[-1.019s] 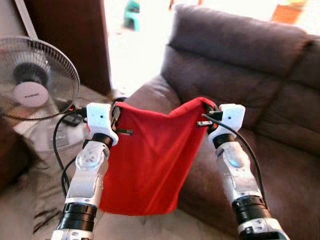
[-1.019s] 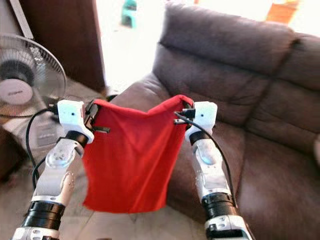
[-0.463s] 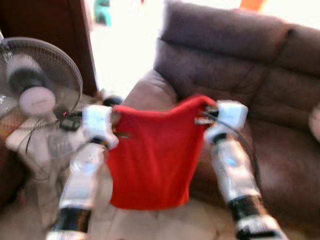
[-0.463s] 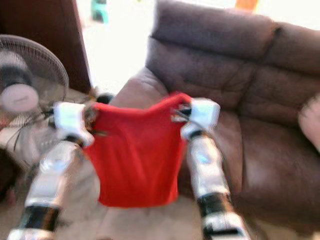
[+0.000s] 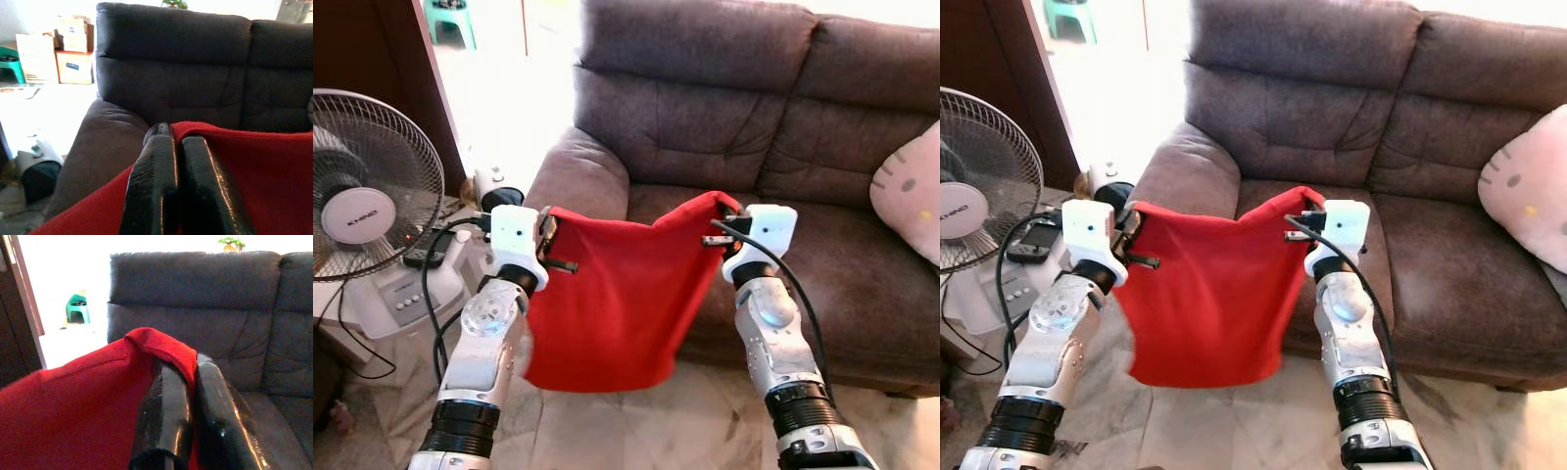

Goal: Move the pillow to the sofa from floor

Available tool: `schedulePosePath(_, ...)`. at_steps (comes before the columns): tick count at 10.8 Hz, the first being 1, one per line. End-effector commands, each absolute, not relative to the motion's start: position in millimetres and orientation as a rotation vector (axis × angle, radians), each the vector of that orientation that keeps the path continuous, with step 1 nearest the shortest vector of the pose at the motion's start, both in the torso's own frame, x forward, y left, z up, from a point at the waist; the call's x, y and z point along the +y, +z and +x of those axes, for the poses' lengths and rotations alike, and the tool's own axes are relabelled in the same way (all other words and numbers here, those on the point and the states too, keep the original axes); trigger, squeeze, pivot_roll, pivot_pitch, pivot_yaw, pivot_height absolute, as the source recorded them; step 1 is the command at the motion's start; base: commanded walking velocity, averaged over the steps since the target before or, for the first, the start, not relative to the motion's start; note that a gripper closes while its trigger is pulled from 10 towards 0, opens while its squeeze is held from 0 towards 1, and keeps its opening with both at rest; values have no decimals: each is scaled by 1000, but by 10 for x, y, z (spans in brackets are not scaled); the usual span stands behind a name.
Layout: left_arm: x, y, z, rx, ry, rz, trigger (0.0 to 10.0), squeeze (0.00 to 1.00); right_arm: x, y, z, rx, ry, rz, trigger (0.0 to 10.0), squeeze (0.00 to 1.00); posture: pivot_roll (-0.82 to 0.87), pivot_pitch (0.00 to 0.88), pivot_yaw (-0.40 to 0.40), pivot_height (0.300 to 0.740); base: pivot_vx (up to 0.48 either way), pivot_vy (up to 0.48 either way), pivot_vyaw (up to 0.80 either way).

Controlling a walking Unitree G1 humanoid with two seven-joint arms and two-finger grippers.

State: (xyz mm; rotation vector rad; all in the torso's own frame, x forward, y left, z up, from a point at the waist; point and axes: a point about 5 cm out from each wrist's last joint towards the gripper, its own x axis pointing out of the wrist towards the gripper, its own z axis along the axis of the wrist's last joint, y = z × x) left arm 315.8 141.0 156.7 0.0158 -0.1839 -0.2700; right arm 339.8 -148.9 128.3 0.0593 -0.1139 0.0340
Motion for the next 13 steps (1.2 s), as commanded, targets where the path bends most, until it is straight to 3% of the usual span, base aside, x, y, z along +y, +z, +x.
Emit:
schedulePosePath(1, 1327, 1826, 3146, -302, -310, 11, 10000, 0, -1532, 1464, 3435, -192, 17, 55, 10000, 0, 86, 0, -68, 740, 0, 0, 0)
schedulePosePath(4, 1177, 1797, 3123, -278, -405, 41, 10000, 0, -1514, 1519, 3439, -228, 18, 60, 10000, 0, 90, 0, -69, 740, 0, 0, 0)
schedulePosePath(7, 1250, 2082, 3158, -423, -272, 85, 10000, 0, -1700, 1779, 3405, -370, -113, 75, 10000, 0, 89, 1, -69, 740, 0, 0, 0)
schedulePosePath(10, 1166, 2356, 3179, -525, -293, 134, 10000, 0, -1620, 1949, 3394, -440, -78, 33, 10000, 0, 89, 1, -68, 740, 0, 0, 0)
schedulePosePath(13, 1240, 2472, 3139, -611, -183, 114, 10000, 0, -1541, 2195, 3333, -562, -62, 21, 10000, 0, 85, 0, -66, 740, 0, 0, 0)
